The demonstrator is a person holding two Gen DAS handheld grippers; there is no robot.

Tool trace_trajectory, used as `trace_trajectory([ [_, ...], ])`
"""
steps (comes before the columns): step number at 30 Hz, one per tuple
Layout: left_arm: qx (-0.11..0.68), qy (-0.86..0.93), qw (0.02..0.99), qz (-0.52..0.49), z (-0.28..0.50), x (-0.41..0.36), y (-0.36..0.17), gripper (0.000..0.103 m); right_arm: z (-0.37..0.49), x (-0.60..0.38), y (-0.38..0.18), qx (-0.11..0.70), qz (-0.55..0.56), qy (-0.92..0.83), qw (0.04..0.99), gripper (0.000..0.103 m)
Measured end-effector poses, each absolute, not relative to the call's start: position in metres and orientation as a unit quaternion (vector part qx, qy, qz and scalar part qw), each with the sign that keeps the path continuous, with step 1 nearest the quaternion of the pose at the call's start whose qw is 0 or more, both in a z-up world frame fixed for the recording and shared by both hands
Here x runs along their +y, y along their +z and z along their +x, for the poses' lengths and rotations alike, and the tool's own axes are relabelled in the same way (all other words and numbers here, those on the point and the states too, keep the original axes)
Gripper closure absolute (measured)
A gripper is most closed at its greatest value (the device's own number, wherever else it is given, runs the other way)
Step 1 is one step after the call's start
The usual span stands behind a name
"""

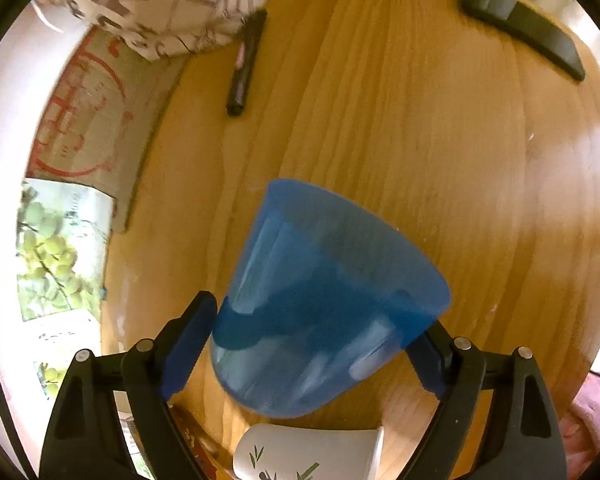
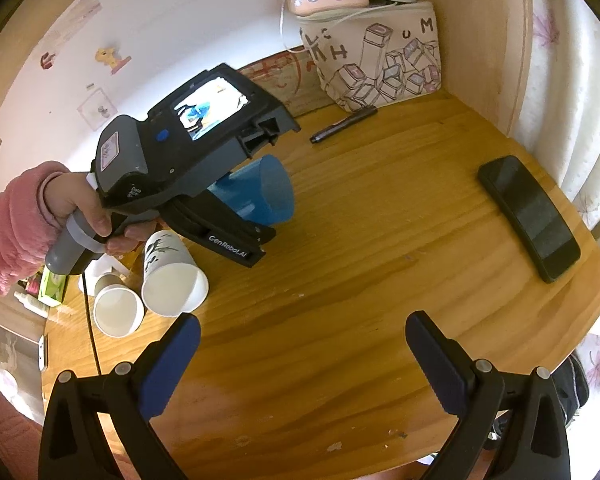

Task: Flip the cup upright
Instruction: 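Lift the blue cup with the left tool and rotate it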

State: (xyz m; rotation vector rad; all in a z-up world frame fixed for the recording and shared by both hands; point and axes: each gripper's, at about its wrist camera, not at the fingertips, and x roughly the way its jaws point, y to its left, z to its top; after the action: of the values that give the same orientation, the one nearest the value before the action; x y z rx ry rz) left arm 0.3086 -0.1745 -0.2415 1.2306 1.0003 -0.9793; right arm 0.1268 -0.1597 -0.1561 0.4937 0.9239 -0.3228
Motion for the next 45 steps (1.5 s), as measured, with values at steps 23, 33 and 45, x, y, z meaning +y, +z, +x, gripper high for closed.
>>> trace_trajectory([
  [23,0.411,-0.426,0.735,0.331,0.258,-0.088,-0.125,0.021,0.101,-0.121,-0.124,0.416,0.177,-0.086,0.888,0.0],
  [33,0.431,-0.392,0.782,0.222,0.221,-0.011,-0.104,0.021,0.075,-0.092,-0.118,0.41,0.137,-0.052,0.9,0.0],
  [45,0.509,-0.378,0.768,0.09,0.182,0.063,-0.156,0.022,0.05,-0.062,-0.129,0.428,0.111,-0.008,0.897,0.0],
])
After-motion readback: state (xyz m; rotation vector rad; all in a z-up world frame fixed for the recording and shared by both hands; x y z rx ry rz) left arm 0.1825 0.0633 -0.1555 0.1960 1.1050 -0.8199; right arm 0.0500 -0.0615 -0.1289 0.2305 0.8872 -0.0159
